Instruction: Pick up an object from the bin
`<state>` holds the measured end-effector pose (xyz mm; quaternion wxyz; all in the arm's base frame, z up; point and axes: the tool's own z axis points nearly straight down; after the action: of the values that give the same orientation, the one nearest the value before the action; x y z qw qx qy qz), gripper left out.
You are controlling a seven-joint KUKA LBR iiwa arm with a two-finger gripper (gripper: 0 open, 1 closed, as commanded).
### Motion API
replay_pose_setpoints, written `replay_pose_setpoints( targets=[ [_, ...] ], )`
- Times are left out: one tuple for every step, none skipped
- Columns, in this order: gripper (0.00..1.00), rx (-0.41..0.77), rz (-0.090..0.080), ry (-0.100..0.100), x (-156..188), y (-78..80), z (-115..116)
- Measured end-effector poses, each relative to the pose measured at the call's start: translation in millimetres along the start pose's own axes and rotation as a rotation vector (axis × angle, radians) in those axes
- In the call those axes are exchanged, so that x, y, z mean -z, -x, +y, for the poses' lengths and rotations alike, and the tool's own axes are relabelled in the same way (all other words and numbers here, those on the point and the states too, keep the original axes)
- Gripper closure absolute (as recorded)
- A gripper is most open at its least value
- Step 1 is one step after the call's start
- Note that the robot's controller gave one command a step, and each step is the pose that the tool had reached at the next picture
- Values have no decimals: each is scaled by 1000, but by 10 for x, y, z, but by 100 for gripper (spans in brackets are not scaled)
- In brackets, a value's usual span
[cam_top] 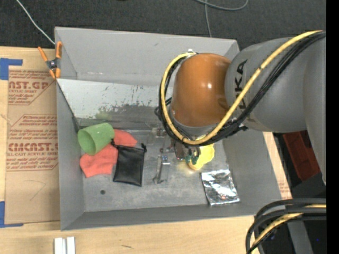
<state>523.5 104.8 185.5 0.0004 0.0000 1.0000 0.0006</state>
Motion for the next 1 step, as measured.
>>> replay_pose_setpoints(
  targets=[
    [0, 318, 0, 1, -848, 123, 466]
  ],
)
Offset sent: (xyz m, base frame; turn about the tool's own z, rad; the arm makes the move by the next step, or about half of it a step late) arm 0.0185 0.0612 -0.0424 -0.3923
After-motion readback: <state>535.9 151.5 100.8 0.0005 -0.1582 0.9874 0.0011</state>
